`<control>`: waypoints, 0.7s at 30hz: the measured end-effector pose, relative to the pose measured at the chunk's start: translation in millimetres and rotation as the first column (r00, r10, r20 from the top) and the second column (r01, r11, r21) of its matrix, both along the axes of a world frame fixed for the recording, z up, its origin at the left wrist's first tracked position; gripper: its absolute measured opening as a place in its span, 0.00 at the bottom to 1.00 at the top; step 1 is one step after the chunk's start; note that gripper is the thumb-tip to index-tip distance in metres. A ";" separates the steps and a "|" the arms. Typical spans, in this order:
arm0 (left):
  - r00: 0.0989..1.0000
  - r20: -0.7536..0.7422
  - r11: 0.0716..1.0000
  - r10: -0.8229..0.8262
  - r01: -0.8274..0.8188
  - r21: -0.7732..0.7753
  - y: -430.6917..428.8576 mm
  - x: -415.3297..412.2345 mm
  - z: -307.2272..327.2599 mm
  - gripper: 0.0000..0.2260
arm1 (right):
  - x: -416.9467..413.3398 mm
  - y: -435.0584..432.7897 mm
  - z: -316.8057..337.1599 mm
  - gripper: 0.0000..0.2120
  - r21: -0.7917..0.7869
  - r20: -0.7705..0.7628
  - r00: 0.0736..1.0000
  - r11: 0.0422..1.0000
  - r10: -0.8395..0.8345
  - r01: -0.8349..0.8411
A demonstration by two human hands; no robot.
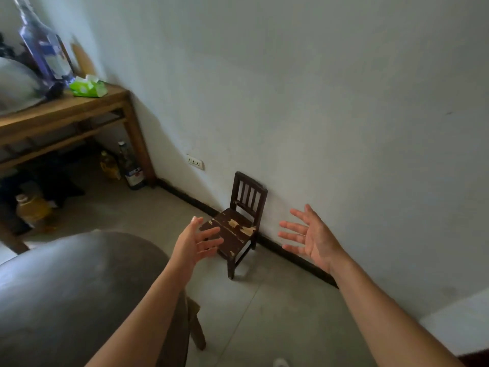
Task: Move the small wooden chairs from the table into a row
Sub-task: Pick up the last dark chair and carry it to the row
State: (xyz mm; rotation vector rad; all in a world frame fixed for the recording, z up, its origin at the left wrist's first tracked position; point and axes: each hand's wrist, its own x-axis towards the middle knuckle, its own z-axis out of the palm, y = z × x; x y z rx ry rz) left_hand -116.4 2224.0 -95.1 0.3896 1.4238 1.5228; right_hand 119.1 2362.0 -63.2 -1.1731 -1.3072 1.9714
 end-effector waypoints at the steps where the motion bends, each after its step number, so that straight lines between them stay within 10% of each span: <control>1: 1.000 -0.003 1.000 0.013 -0.013 -0.001 22.1 -0.1 -4.0 0.22 | -4.7 24.4 -2.6 0.30 0.010 0.019 0.999 1.000 0.027 -0.027; 21: 0.953 0.104 0.954 0.286 -0.272 -0.128 373.4 -78.5 -118.9 0.23 | -211.7 432.3 -75.6 0.31 0.030 0.366 0.796 0.849 0.482 -0.527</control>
